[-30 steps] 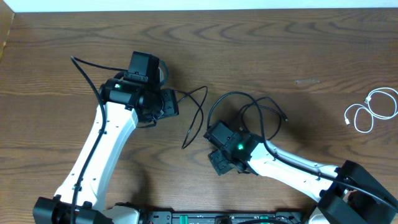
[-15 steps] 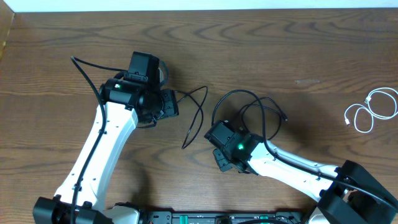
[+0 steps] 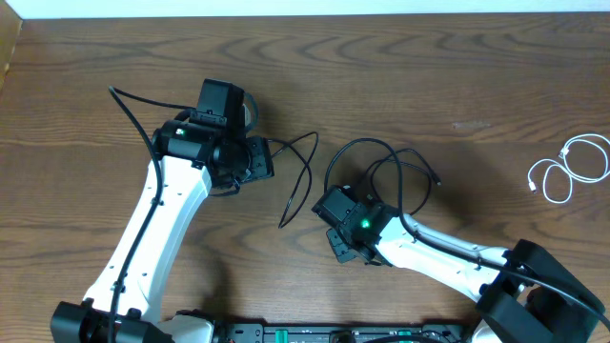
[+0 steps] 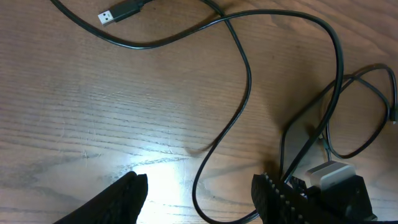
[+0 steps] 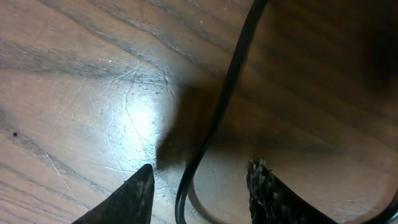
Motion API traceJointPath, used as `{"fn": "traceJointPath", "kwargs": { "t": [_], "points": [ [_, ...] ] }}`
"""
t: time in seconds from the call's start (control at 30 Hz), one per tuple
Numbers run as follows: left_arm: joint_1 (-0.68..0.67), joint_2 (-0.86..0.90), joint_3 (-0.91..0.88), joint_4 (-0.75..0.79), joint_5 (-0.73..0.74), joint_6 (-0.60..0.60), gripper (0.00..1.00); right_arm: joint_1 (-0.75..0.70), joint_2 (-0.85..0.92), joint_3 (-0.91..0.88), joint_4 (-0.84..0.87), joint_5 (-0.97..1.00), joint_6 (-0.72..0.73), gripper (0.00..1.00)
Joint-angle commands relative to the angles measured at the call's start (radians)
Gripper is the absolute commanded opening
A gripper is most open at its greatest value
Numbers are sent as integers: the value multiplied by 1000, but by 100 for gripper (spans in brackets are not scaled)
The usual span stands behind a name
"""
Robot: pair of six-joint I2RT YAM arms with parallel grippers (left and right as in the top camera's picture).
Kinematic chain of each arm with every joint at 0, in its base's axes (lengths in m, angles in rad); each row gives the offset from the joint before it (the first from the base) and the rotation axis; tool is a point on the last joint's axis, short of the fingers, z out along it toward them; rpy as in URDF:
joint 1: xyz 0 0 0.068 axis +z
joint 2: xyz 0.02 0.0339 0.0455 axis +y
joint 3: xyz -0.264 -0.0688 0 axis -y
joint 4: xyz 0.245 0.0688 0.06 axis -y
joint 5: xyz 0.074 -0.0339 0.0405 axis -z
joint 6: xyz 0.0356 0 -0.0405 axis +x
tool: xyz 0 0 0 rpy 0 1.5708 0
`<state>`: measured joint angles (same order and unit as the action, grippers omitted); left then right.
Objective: Untangle cables
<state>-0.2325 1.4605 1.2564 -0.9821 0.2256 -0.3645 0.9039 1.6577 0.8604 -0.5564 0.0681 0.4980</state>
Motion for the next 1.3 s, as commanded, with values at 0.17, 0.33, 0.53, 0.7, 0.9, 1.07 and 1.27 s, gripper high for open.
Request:
{"fn": "traceJointPath", "kwargs": {
  "t": [0.17, 0.33, 0.53, 0.7, 0.9, 1.07, 1.27],
  "points": [
    [3, -13, 6, -6, -13, 13, 60, -4, 15, -8, 4, 16, 40, 34],
    [3, -13, 6, -6, -13, 13, 59, -22, 29, -8, 3, 8, 40, 34],
    [3, -13, 6, -5, -13, 13, 59, -33, 29, -8, 3, 1, 48, 26],
    [3, -13, 6, -6, -13, 13, 60, -33, 29, -8, 2, 1, 47, 1],
    [3, -13, 6, -13, -9, 13, 59, -119, 18, 37, -55, 104, 48, 1],
    [3, -13, 6, -12, -9, 13, 60, -287, -56, 170, -233, 322, 39, 1],
    [3, -13, 6, -13, -9, 13, 60, -585, -145, 386, -343, 395, -86, 1]
  ]
}}
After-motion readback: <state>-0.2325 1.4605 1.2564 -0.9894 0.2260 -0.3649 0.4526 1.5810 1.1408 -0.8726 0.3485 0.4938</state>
